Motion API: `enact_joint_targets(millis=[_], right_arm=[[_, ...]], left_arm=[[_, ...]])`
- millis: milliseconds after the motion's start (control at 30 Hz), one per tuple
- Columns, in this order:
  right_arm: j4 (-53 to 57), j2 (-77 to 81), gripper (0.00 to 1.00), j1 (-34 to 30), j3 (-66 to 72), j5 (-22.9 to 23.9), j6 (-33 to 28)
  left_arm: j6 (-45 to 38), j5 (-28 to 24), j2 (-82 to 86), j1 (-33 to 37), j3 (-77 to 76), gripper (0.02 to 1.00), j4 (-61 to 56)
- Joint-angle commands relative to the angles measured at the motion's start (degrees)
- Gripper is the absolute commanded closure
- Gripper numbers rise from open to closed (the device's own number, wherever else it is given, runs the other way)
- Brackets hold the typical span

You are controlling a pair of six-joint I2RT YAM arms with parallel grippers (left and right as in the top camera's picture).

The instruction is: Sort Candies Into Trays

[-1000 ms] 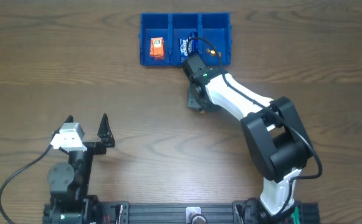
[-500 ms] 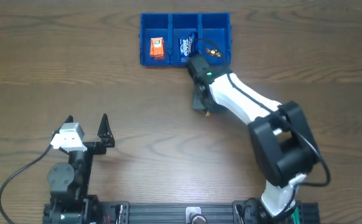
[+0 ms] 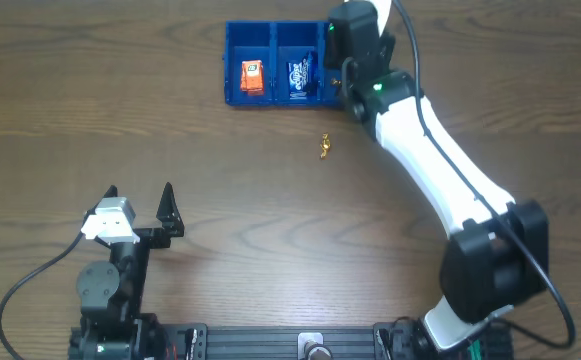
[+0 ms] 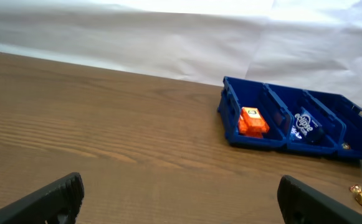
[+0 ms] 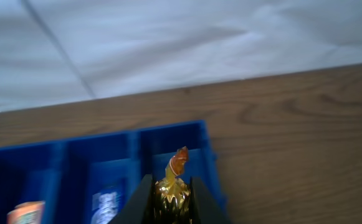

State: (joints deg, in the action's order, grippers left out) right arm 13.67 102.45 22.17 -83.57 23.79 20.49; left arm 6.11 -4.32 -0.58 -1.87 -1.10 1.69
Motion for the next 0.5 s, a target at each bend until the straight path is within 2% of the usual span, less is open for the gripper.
enact_joint_targets(millis=[33,233,300,333,367,433,500], right_arm=[[-3.1,7.3,0.965,-3.3,-0.5,-5.5,-2.6],[-3.3,10.6,0.956,-3.9,-0.5,-5.5,-2.6],[-3.5,10.8,0.803,-3.9,-0.5,-5.5,-2.6],[-3.6,10.8,0.757,-3.8,-0.5,-5.5,-2.6],[-3.6,10.8,0.568,-3.7,-0.5,-5.5,-2.6],[-3.9,10.8,0.393,-3.5,-0.5,-5.5,-2.6],[-4.0,10.8,0.031,-3.5,-0.5,-5.5,-2.6]], left_arm=[[-0.3,-0.2,0.4,0.4,0.8,0.023,2.5],[-0.3,-0.2,0.4,0.4,0.8,0.020,2.5],[-0.3,-0.2,0.4,0.4,0.8,0.020,2.5],[-0.3,-0.2,0.4,0.4,0.8,0.020,2.5],[-0.3,-0.2,0.4,0.4,0.8,0.023,2.5],[-0.3,-0.2,0.4,0.4,0.8,0.020,2.5],[-0.3,-0.2,0.4,0.4,0.8,0.020,2.5]])
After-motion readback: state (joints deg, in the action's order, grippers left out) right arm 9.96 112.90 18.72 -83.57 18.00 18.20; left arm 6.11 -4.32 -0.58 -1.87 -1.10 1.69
